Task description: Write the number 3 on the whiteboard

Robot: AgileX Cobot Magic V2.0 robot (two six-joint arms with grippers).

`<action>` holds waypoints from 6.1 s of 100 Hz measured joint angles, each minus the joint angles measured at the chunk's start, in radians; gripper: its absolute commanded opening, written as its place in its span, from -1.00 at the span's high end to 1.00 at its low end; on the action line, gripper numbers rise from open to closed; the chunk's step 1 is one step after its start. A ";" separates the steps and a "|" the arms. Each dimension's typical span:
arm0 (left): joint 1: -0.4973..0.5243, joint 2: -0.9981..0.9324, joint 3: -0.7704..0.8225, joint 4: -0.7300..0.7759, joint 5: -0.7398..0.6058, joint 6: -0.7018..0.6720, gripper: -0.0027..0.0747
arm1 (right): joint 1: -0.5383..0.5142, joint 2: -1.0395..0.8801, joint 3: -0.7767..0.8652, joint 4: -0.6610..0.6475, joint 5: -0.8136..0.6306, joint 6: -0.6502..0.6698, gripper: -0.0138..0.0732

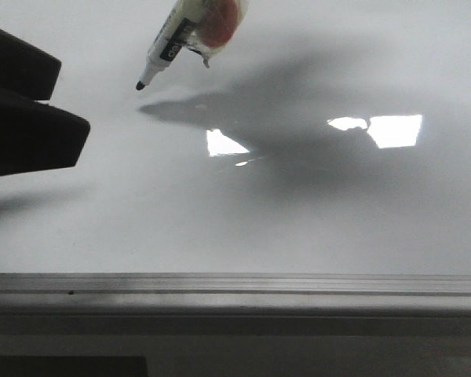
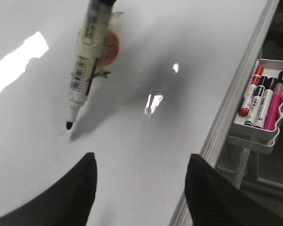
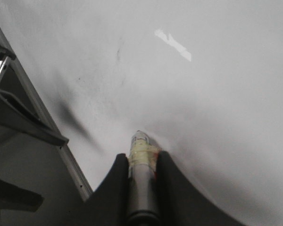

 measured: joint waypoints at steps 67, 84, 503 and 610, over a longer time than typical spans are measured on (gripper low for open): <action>0.000 0.000 0.000 -0.004 0.000 -0.002 -0.07 | -0.059 0.011 -0.015 -0.027 0.101 0.004 0.80; 0.000 0.000 0.000 -0.004 0.000 -0.002 -0.07 | -0.039 0.036 -0.010 -0.005 0.086 0.006 0.80; 0.298 -0.761 0.137 -0.355 0.219 -0.011 0.98 | 0.048 -0.912 0.764 -0.182 -0.417 0.084 0.80; 0.386 -0.774 0.190 -0.216 0.223 -0.011 0.98 | 0.048 -1.041 0.852 -0.184 -0.428 0.080 0.80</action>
